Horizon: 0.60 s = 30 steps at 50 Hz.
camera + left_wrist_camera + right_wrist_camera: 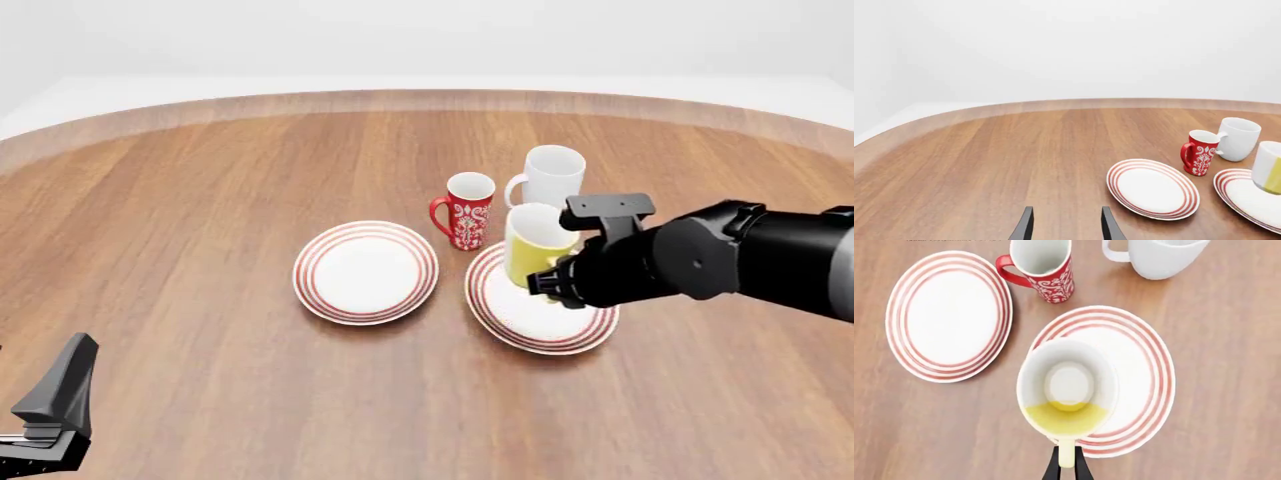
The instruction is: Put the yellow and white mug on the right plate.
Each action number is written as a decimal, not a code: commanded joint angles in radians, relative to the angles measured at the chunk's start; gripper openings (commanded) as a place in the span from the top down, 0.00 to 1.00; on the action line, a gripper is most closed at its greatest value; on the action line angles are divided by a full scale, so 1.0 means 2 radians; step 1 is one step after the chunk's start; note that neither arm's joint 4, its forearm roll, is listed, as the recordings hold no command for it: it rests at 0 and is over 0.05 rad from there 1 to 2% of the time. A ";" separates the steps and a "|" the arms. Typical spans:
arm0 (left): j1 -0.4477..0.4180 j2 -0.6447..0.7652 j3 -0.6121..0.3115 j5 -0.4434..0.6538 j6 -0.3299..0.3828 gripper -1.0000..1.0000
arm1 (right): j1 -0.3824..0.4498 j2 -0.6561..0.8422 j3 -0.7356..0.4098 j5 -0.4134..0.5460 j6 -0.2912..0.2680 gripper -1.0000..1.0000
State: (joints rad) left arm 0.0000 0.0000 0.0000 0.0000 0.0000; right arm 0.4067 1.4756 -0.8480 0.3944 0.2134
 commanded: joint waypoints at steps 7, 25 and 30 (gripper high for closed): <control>0.000 0.000 0.000 0.000 0.000 0.00 | -0.032 0.014 0.004 -0.028 -0.029 1.00; 0.000 0.000 0.000 0.000 0.000 0.00 | -0.045 0.032 0.010 -0.055 -0.044 1.00; 0.000 0.000 0.000 0.000 0.000 0.00 | -0.045 0.038 0.011 -0.062 -0.045 1.00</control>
State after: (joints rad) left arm 0.0000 0.0000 0.0000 0.0000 0.0000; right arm 0.3246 1.5329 -0.8270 0.2991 0.1287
